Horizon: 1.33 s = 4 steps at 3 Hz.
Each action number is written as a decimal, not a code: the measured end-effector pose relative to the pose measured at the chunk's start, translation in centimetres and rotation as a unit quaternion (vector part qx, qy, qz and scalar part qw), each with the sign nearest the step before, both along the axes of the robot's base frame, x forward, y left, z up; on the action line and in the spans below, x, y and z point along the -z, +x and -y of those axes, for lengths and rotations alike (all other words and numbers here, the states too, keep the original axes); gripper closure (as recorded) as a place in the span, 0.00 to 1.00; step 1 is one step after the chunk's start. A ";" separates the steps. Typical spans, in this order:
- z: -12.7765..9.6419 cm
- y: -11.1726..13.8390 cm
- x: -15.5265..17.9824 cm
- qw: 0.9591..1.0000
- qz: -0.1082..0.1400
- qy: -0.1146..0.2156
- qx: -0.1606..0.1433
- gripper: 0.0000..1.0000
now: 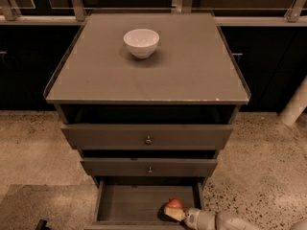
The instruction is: Place apple into bottom drawer
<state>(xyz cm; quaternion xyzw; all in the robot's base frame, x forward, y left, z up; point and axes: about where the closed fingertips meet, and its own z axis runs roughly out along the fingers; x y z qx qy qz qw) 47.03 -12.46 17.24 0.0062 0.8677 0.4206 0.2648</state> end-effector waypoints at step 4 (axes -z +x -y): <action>0.0 0.0 0.0 1.000 0.000 0.000 0.000 0.00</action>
Offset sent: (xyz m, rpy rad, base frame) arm 0.0000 0.0000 0.0000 0.0000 0.0000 0.0000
